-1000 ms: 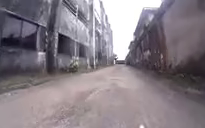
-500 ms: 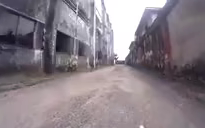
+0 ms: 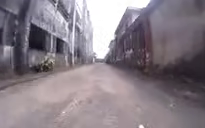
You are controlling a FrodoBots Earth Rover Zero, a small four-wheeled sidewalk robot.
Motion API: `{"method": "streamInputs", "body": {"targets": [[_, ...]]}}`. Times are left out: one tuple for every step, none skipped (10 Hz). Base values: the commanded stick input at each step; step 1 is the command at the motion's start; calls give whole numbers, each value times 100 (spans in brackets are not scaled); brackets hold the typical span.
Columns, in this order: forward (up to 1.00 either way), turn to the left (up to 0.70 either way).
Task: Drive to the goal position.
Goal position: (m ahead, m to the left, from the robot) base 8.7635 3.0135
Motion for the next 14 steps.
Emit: {"method": "streamInputs", "body": {"targets": [[50, 0], [50, 0], [50, 0], [50, 0], [50, 0], [50, 0], [50, 0], [50, 0], [50, 0], [50, 0], [50, 0], [50, 0], [50, 0], [50, 0]]}}
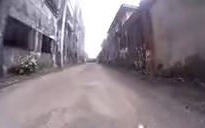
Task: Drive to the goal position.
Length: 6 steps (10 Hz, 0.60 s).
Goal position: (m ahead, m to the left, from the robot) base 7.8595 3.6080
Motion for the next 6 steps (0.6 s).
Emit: {"method": "streamInputs", "body": {"targets": [[50, 0], [50, 0], [50, 0], [50, 0], [50, 0], [50, 9]]}}
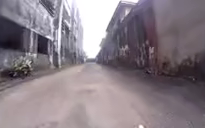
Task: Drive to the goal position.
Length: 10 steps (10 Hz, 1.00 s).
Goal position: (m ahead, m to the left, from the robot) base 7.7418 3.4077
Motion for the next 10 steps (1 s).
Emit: {"method": "streamInputs", "body": {"targets": [[50, 50], [50, 42], [50, 0], [50, 0], [50, 0], [50, 0], [50, 0], [50, 0], [50, 0], [50, 0]]}}
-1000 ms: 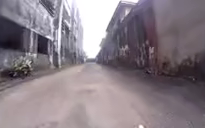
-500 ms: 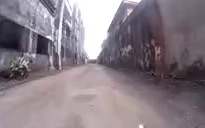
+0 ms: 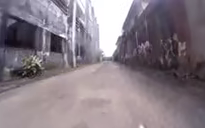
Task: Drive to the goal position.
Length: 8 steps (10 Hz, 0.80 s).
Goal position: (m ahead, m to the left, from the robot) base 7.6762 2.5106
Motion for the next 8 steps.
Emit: {"method": "streamInputs", "body": {"targets": [[50, 0], [50, 0], [50, 0], [50, 0], [50, 0], [50, 0], [50, 0], [50, 0]]}}
